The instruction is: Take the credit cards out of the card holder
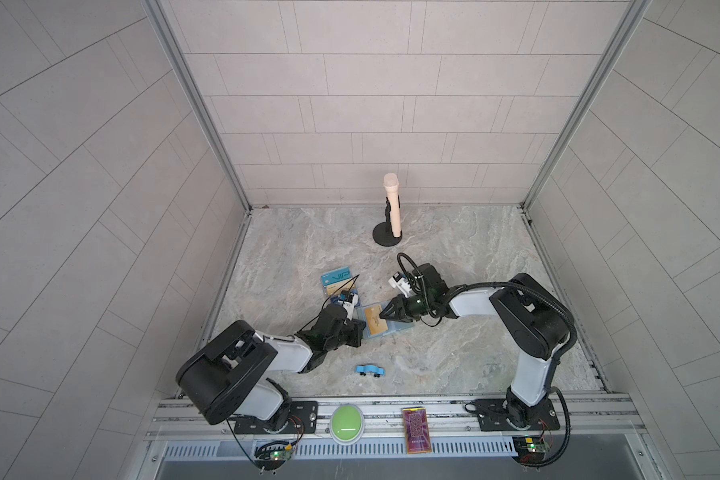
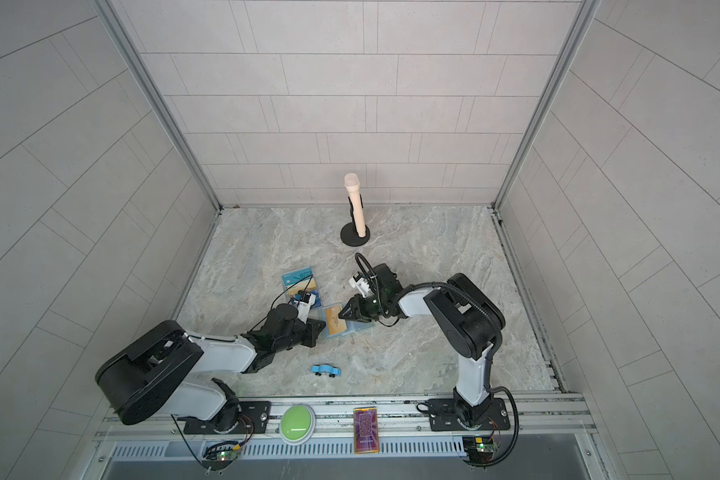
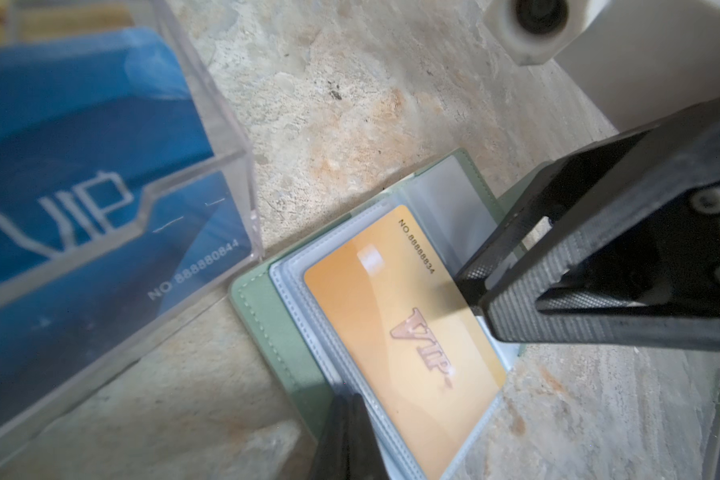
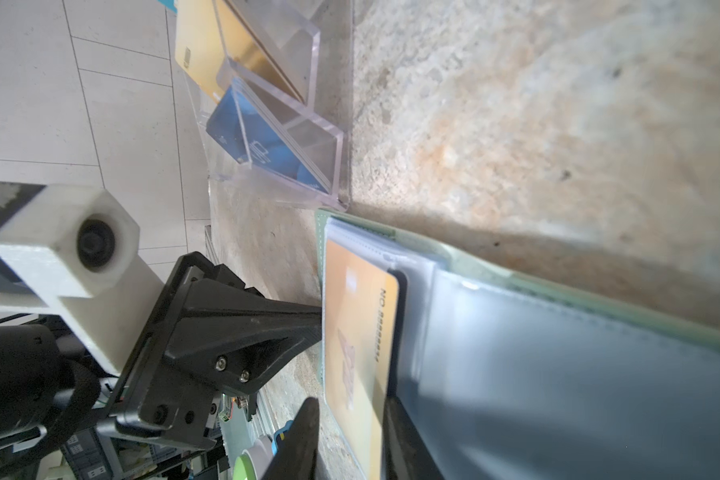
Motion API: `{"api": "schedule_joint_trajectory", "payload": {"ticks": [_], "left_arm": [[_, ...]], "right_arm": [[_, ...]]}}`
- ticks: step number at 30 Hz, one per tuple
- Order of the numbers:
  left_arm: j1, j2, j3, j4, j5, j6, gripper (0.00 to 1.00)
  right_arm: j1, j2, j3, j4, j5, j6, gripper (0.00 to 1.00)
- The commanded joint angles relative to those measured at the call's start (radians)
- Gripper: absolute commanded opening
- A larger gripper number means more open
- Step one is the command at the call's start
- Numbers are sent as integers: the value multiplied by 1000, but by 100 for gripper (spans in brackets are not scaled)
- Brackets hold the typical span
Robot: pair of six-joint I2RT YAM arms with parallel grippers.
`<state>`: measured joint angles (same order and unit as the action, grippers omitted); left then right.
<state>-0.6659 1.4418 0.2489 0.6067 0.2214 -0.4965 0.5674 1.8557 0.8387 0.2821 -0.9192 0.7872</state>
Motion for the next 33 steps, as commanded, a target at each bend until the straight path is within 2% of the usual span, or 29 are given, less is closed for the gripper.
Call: {"api": "schedule_joint_trajectory", "payload": {"ticks": [1,11,18,33], "left_arm": [[-8,34,-3,-133,15,18,0],[-8,32,0,-140,14,20,0],[-8,35,3,-141,12,20,0],[-8,46,0,-130,11,17,0]], "right_arm": [[2,-16,-15,98,-70,24,30],[3,-20,-19,114,-130,11,29],[29,-6,58,-109,-79,-128,28],[55,65,101,-84,-52,-85,27]]}}
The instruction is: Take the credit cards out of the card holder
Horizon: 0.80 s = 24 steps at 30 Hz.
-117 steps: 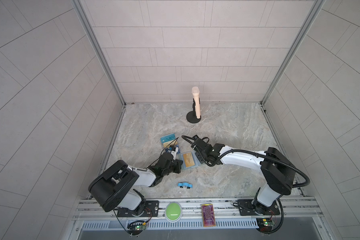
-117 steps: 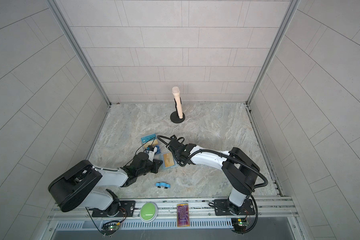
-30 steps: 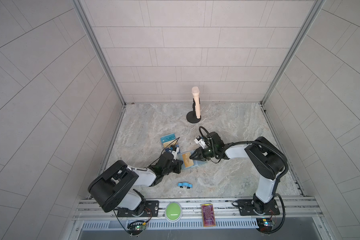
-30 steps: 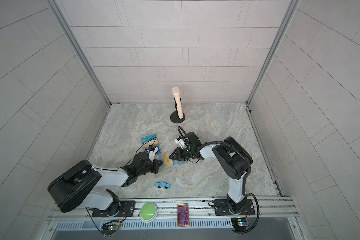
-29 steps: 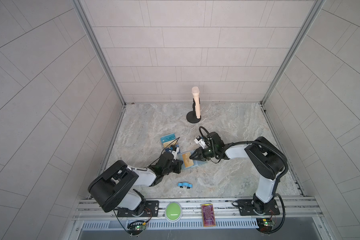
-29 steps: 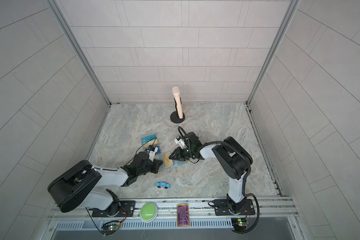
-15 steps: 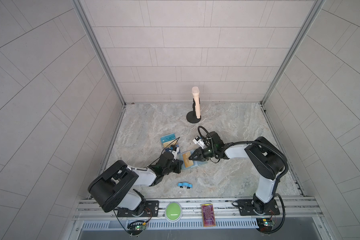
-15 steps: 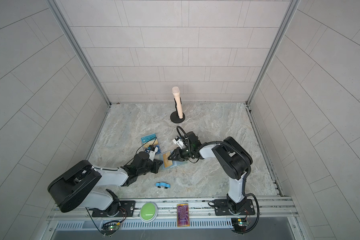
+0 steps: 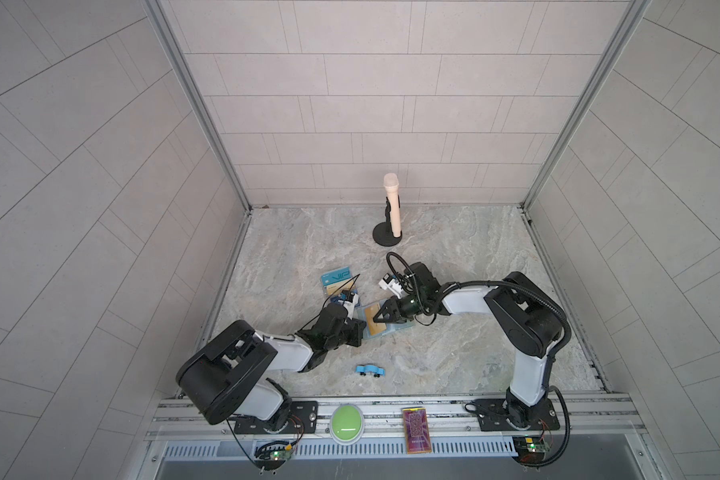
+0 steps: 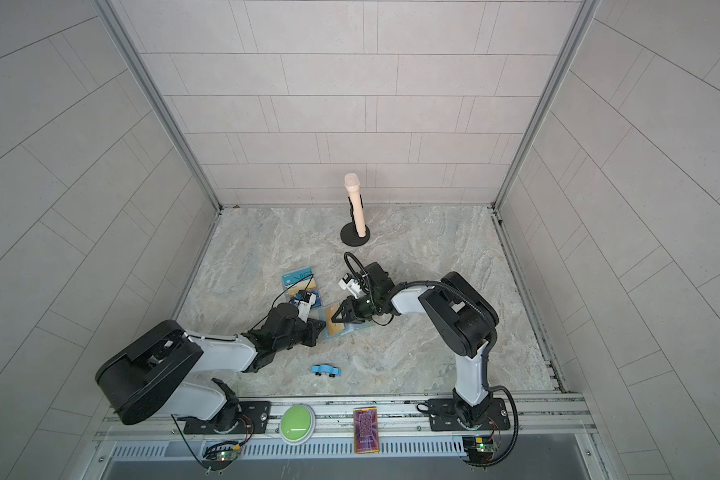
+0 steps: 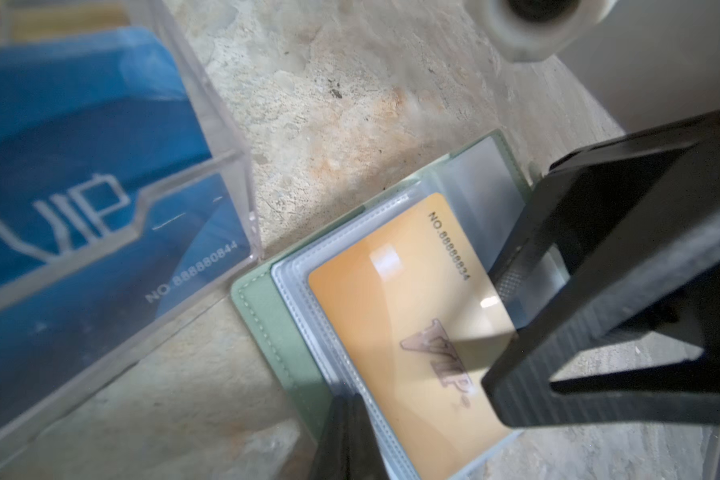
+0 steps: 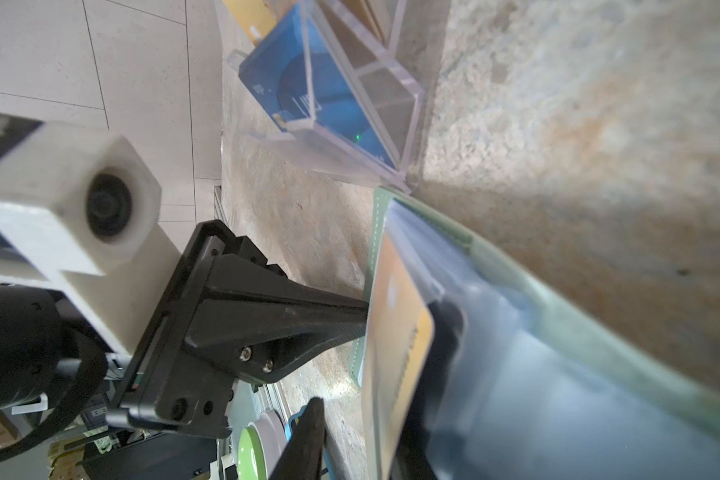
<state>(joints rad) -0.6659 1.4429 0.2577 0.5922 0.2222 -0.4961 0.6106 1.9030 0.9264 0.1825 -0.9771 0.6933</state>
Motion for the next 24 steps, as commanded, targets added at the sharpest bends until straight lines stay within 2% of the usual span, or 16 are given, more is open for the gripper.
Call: {"api": "schedule_joint_trajectory", "payload": {"ticks": [1,8,11,17,24], "left_arm": [[-8,46,-11,-114,9,16,0],[-8,53,-15,-108,8,12,0],[-7,51,-15,-108,6,10,0],[-8,50,-17,-112,2,9,0],[-7,51,-17,-113,-3,7,0]], "right_arm": [[12,22,13,22,8,12,26],[12,45,4,89,7,58,28],[11,49,-22,191,-17,112,31],[-13,47,-84,416,-55,236,30],[-22,22,-105,438,-63,239,28]]}}
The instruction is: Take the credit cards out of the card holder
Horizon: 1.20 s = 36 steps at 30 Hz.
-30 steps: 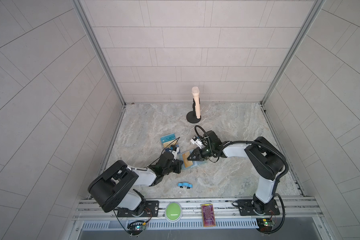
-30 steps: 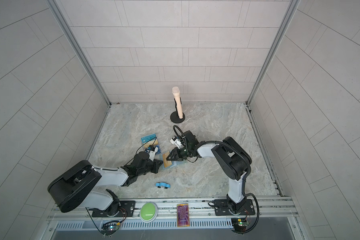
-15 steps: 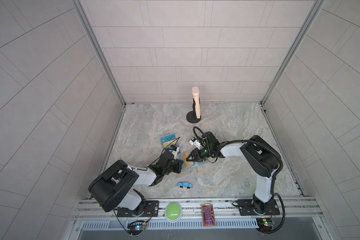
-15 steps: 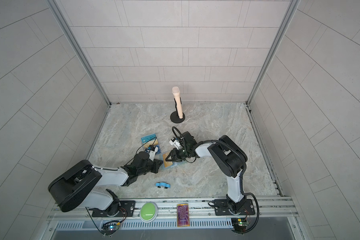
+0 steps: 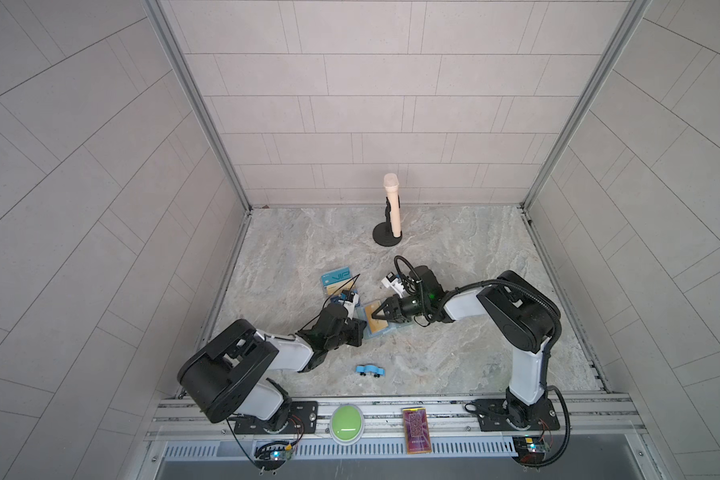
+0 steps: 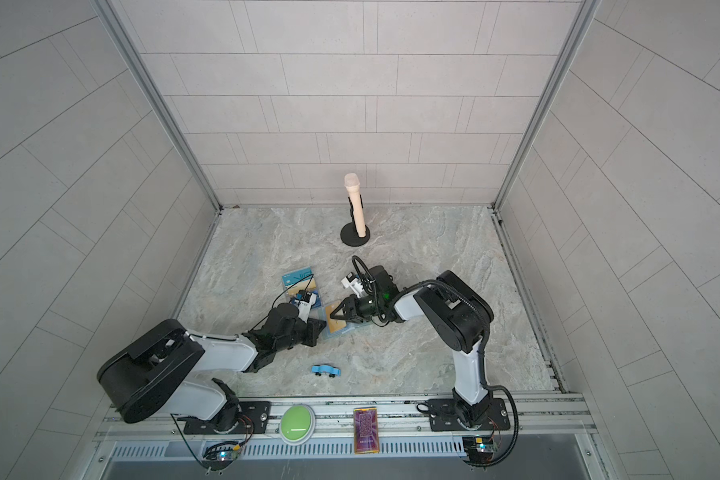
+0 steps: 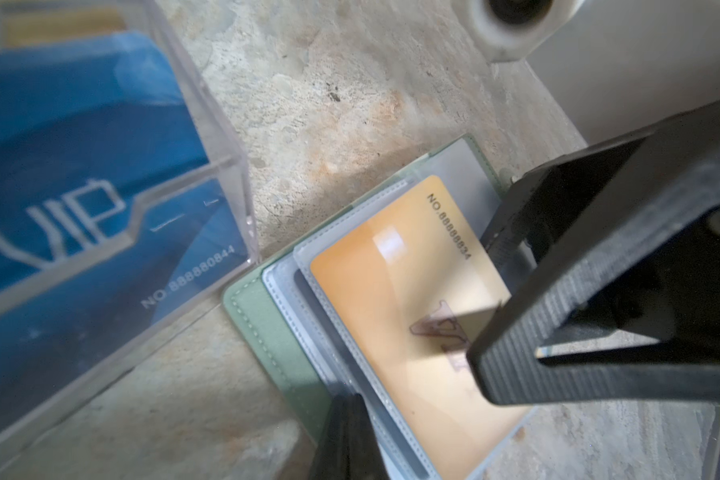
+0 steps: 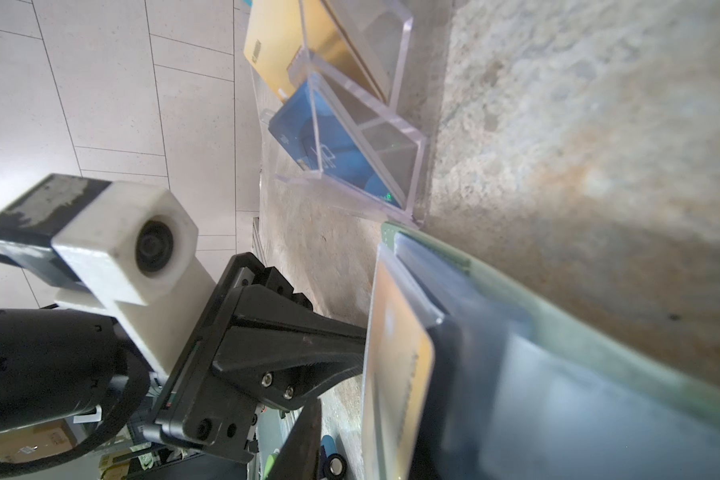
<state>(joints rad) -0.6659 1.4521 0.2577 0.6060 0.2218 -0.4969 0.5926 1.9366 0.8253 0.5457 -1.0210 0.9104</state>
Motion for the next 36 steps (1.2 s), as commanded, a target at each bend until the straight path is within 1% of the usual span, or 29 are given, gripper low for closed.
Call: {"api": "schedule_joint_trajectory", "payload": {"ticks": [1,13,24,31,36], "left_arm": [[-7,42,-17,-126,-4,8,0],[-7,43,-19,-124,-6,8,0],[-7,46,-17,-123,-5,6,0],[-7,39,-14,-121,0,2,0],[-8,34,-14,-125,0,4,0]], "right_arm": [[-5,-15,-5,73,-19,21,27],[-42,-56,-39,79,-19,21,24],[-64,-64,-59,94,-22,25,22],[-83,-61,-69,103,-21,31,19],[-91,-66,-73,91,-14,27,15]]}}
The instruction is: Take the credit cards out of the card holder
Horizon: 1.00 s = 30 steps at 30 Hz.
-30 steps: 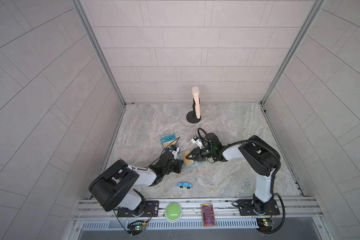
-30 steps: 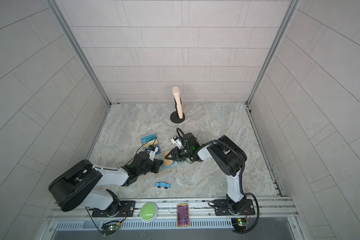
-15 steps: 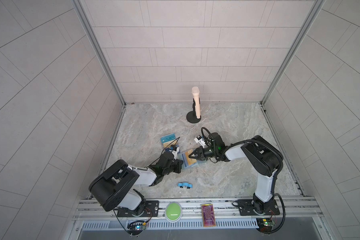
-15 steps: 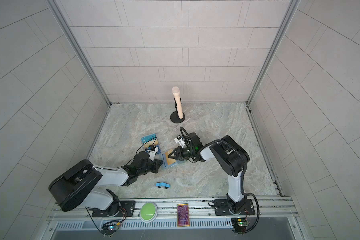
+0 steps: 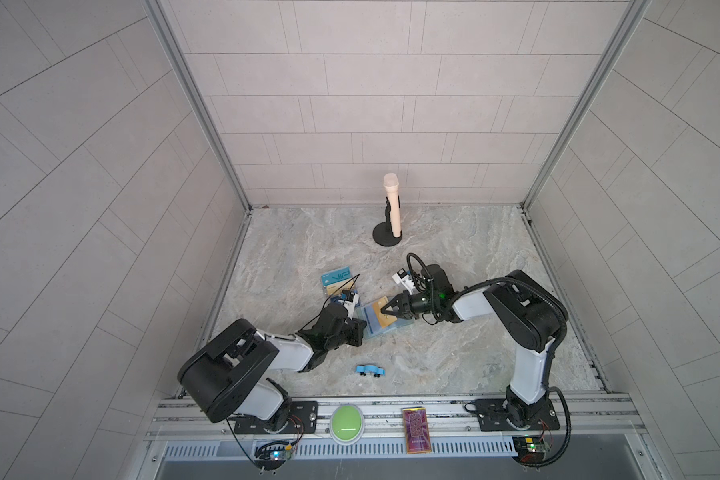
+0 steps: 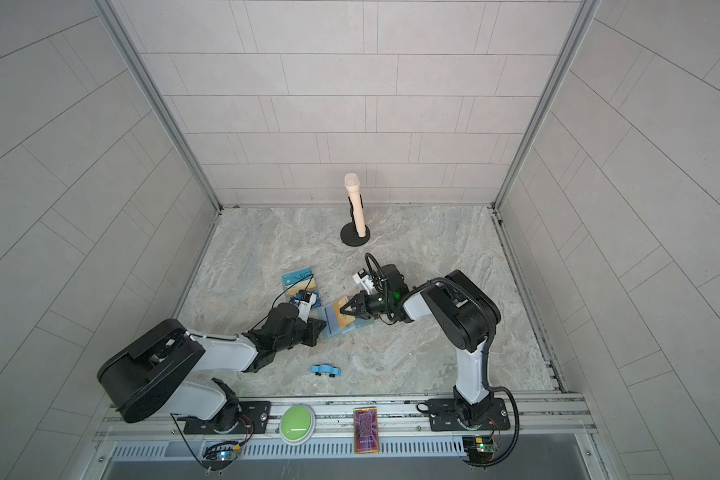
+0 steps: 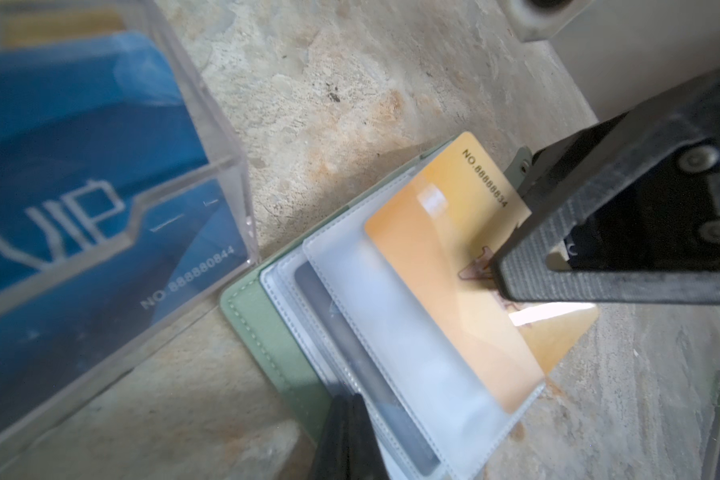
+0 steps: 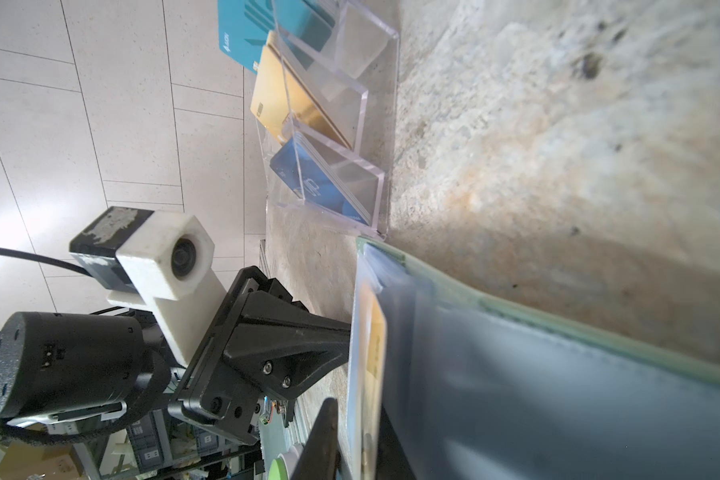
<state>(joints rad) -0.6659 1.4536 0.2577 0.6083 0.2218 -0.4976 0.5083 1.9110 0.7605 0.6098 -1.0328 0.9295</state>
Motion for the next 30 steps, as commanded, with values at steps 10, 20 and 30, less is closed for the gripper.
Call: {"api": "schedule_joint_trajectory", "payload": {"ticks": [10,20,30], "left_arm": [[-8,23,-14,-124,-6,-1,1],[-7,-29,-2,-155,-18,10,20],[-7,-142,69,-293,1,65,35]], "right_arm": [[-21,-100,36,-288,65,-201,9],[-31,-178,126,-668,165,-437,6],[-32,-271,173,-845,240,-564,4]]}}
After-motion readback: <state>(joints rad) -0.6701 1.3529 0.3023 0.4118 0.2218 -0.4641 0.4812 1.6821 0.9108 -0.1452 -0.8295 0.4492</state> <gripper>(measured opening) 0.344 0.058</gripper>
